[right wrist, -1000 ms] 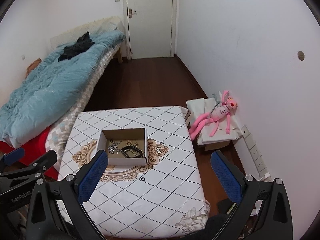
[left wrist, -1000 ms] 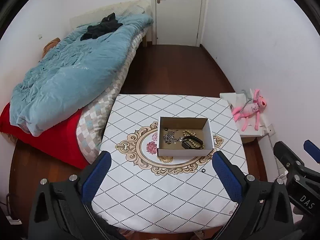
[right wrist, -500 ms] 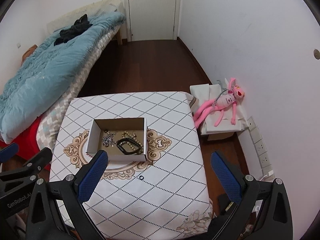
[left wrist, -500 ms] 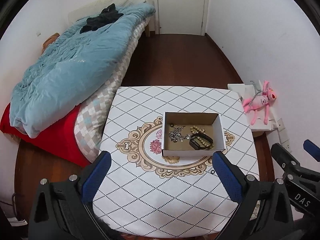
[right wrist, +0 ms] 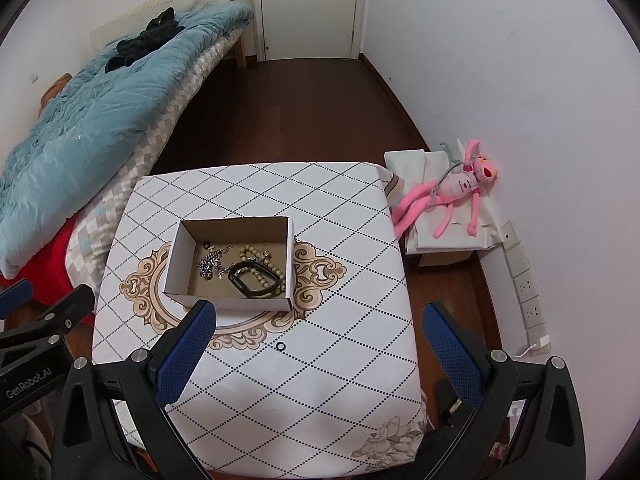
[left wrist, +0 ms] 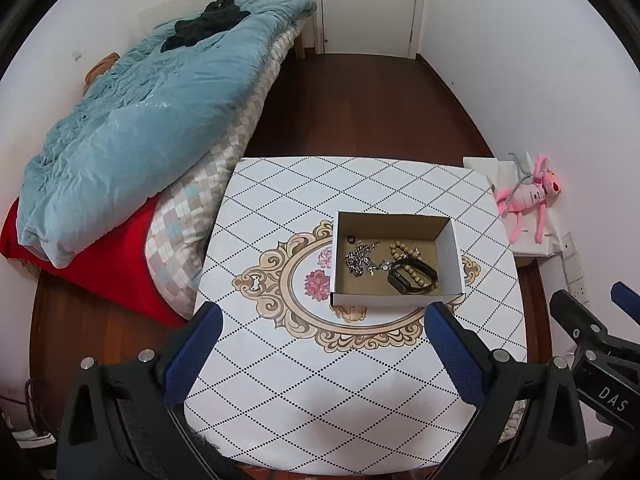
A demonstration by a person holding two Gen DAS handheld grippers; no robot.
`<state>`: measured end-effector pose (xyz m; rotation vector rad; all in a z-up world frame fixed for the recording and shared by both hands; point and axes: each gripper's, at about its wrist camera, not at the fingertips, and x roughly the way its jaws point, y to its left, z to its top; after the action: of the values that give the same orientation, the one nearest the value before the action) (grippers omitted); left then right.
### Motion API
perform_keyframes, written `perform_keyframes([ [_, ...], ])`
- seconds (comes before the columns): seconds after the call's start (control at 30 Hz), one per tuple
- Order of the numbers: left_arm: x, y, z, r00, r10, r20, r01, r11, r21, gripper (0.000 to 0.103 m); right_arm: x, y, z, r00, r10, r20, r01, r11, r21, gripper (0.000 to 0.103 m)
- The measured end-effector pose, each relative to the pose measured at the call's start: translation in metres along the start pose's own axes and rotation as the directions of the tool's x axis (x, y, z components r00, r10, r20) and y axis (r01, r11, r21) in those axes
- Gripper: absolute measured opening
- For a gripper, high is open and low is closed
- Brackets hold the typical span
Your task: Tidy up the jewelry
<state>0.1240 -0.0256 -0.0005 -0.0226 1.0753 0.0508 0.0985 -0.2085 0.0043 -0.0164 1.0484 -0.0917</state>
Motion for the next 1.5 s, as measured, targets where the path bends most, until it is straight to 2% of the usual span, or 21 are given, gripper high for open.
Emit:
perform_keyframes([
  [0.5, -0.0014, 0.0008, 0.0005, 1.000, -0.014, -0.002, 0.014, 1.000, -0.006, 0.103, 0.0019, 0.0058, -0.0006, 1.000, 0.005, -0.013, -0.005, 1.000, -0.007, 0.103],
  [1.5, 0.0024, 0.0066, -0.0035, 1.000, 0.001, -0.002, -0.001, 1.000, -0.003, 0.103, 0.0053, 0.0037, -0.0001, 1.000, 0.003, -0.022, -0.004, 1.000, -0.020, 0.103],
])
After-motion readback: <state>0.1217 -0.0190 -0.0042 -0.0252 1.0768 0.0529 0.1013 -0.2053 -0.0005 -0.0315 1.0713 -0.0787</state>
